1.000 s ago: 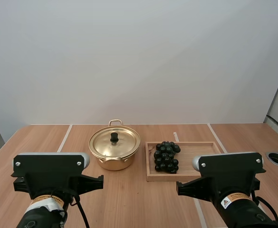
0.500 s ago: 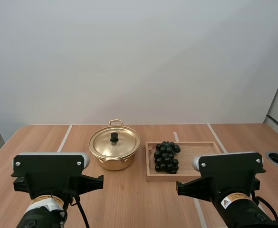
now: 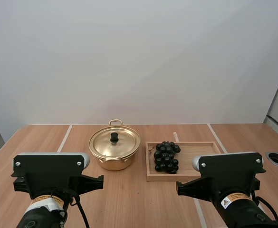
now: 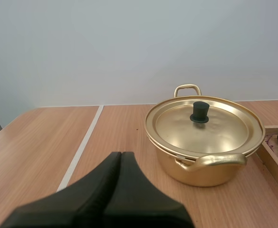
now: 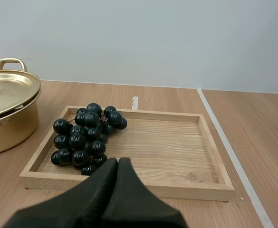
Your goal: Open the pot, put the grape inside, and close it
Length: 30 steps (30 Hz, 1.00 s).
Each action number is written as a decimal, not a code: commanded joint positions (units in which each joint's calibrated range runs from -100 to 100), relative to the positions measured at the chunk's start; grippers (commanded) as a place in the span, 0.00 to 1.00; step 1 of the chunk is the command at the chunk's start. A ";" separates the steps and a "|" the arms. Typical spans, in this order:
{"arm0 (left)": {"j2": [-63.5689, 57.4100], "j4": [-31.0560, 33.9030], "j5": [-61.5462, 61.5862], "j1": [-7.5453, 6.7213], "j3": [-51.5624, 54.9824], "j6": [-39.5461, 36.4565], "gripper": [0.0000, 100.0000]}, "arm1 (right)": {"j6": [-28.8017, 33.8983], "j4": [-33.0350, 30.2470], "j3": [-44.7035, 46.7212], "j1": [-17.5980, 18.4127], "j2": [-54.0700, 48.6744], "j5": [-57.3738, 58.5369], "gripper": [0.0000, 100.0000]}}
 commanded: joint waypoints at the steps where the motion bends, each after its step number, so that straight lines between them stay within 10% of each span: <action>1: -0.38 -0.92 -0.51 0.10 0.00 -0.34 0.00 | 0.13 -0.41 0.00 0.09 -0.43 0.02 0.00; 20: -0.38 -0.68 -6.80 0.10 0.00 0.21 0.00 | -0.16 -0.29 -0.23 0.09 -0.43 -11.67 0.00; 30: 1.35 -5.36 -7.22 0.10 -15.74 0.21 0.00 | -0.16 -0.29 -17.35 0.09 8.79 -7.59 0.00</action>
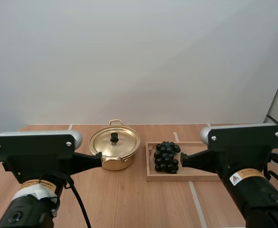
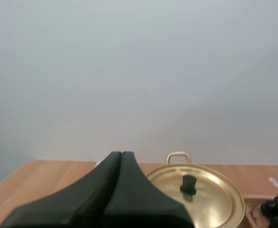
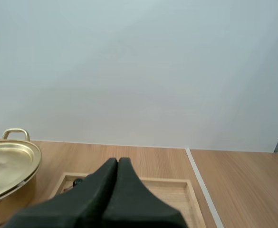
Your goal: Open the pot, put the grape inside, and close it
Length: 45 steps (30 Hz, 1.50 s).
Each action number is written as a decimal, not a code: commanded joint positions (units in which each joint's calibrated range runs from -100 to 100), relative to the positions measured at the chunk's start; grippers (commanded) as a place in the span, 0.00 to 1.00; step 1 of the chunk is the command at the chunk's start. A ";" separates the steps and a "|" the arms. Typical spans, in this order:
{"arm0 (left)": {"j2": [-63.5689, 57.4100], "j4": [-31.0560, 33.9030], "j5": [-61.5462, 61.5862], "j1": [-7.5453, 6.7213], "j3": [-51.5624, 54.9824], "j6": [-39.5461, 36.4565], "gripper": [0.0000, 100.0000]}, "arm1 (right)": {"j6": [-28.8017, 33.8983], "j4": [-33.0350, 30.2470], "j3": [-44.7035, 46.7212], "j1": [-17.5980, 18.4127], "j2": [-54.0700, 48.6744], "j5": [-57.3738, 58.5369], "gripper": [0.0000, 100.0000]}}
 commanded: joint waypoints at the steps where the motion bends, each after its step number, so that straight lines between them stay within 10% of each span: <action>1: 2.41 -1.37 -1.36 0.10 -5.24 0.12 0.00 | -0.16 -0.29 -6.12 0.09 4.78 4.46 0.00; 16: 27.59 -1.16 15.74 0.10 -24.26 3.35 0.00 | -0.16 -0.41 -33.97 0.09 29.73 29.79 0.00; 28: 39.54 -1.26 41.13 0.10 -33.69 14.31 0.00 | -10.23 -0.66 -36.83 0.09 36.33 41.00 0.00; 45: 39.93 1.45 37.40 0.10 -33.69 20.42 0.00 | -10.32 -0.69 -36.71 0.09 36.32 36.67 0.00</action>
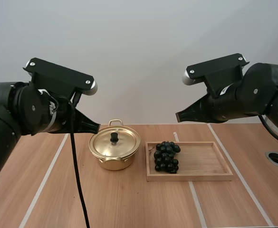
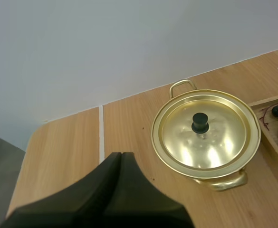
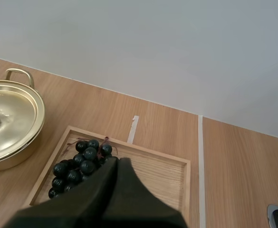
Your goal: Open the pot, put the grape inside, and close it
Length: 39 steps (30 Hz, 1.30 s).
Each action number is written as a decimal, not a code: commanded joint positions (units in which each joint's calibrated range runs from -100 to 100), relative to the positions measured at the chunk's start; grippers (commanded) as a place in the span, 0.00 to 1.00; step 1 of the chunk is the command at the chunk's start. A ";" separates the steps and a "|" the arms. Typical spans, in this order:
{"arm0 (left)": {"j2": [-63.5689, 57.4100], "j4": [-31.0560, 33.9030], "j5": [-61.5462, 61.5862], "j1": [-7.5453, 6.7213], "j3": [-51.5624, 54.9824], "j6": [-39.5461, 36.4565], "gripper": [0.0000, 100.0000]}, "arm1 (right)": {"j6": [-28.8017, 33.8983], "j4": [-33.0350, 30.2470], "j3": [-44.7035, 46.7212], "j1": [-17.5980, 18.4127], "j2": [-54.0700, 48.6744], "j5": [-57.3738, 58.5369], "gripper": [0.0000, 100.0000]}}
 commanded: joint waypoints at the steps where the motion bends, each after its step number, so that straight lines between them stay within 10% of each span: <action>1: 0.00 -0.58 -1.99 0.10 -0.77 3.85 0.00 | -0.59 -0.48 -0.56 0.09 -0.24 -2.70 0.00; 5: 0.15 -5.84 -3.45 0.10 -0.77 11.71 0.05 | -0.59 -0.48 -0.56 0.09 -0.24 -4.87 0.00; 7: 0.59 -9.84 -3.47 0.10 -0.77 17.23 0.16 | -1.88 -0.29 -0.56 0.09 -0.09 -5.24 0.20; 14: 5.18 -20.18 -3.60 0.10 -0.77 29.32 1.00 | -5.83 0.11 -0.56 0.09 -0.09 -6.52 0.96; 34: 31.96 -25.68 9.28 -0.15 -17.12 26.68 1.00 | -6.23 5.63 -0.56 0.63 10.98 -10.37 0.97; 39: 37.58 -25.21 10.31 -2.67 -19.93 24.13 1.00 | -6.14 6.05 -0.56 2.36 14.07 -10.00 0.97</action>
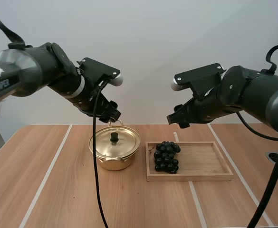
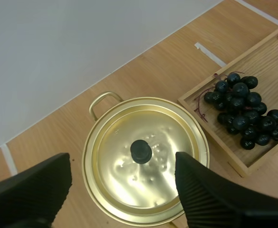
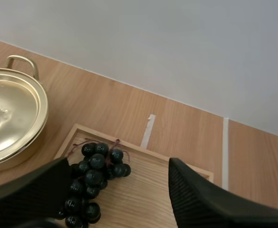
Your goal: Open the pot, put the grape inside, and close it
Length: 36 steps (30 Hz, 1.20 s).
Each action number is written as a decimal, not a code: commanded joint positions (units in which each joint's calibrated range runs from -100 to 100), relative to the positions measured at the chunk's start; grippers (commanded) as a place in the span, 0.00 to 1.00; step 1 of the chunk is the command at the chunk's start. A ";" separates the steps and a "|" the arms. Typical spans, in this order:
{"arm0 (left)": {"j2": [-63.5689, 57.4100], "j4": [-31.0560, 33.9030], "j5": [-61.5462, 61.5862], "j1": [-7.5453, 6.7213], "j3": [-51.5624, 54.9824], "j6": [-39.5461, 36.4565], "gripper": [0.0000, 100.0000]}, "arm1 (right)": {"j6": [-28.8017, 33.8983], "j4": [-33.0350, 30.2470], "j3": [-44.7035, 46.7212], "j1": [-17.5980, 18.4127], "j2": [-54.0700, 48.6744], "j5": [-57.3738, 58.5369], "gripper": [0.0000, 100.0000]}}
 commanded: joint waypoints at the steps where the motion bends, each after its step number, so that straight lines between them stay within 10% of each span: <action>1: 2.93 0.13 0.94 -1.85 -1.82 -2.16 1.00 | -0.55 0.78 -0.56 0.91 1.04 -0.30 0.97; 7: 8.51 7.38 -5.24 -4.18 -2.11 -6.28 1.00 | -0.55 1.67 -0.56 1.12 1.06 -0.09 0.97; 36: 23.82 7.38 -9.19 -4.20 -4.53 -5.17 1.00 | -0.55 3.59 -0.56 1.12 1.06 3.52 0.97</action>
